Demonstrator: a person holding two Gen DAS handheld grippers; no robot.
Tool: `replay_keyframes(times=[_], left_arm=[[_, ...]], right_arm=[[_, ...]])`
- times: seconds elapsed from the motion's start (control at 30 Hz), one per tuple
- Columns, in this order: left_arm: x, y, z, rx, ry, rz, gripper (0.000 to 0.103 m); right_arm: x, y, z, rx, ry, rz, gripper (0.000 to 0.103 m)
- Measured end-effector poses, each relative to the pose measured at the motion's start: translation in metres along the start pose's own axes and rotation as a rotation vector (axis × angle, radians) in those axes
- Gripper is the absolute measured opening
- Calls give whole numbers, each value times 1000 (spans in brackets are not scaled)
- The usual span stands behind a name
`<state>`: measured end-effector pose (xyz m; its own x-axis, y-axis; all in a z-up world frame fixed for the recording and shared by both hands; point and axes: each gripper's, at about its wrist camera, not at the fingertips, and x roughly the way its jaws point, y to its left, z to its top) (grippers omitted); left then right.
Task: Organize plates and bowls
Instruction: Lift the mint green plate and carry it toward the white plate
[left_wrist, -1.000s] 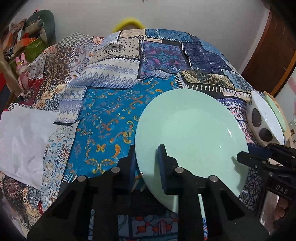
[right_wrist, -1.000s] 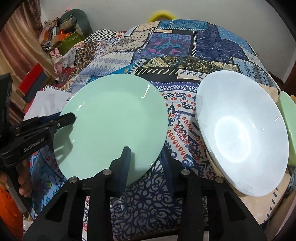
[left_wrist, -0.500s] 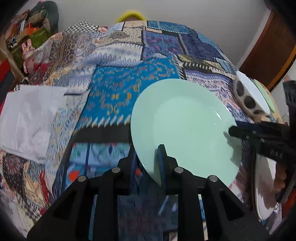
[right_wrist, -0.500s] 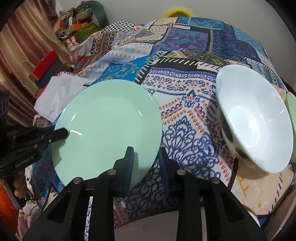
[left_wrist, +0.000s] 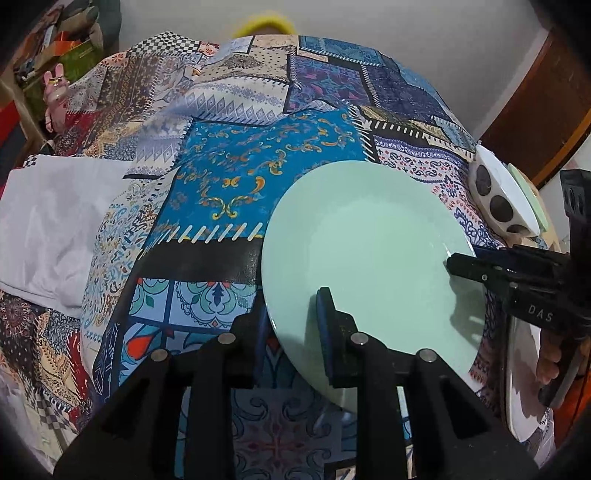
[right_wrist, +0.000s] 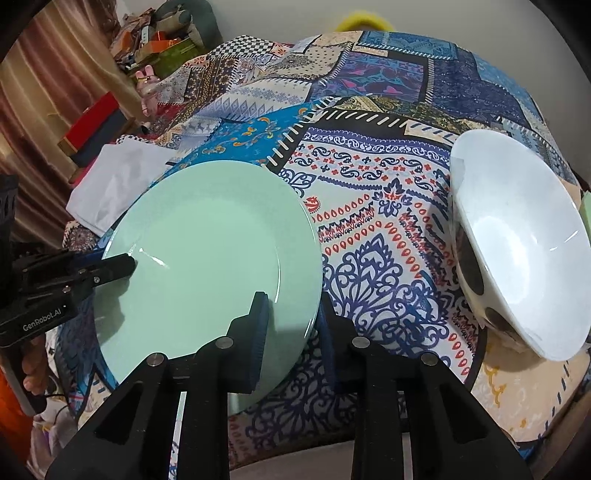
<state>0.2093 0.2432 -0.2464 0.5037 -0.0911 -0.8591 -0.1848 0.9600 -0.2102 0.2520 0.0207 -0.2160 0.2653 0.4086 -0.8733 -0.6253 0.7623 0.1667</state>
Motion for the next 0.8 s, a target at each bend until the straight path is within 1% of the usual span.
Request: replay_keyframes(times=[0.2,0.4,0.67,0.8], left_arm=[[-6,2,-2,-29,-8,2,23],[-18,-3,-7,-31,-21,-2,23],[-50,-19,-10,-24,-70,-17,23],[-65,-30,-13,-12,-94,-27,23]], right_arm=[[-6,0,-3,2,-11,5,21],[-20,-2,-6,23,-49,12,21],[-48,-1,-11,41,-108,18,21],[-64,-3,-18,50,-128,14,21]])
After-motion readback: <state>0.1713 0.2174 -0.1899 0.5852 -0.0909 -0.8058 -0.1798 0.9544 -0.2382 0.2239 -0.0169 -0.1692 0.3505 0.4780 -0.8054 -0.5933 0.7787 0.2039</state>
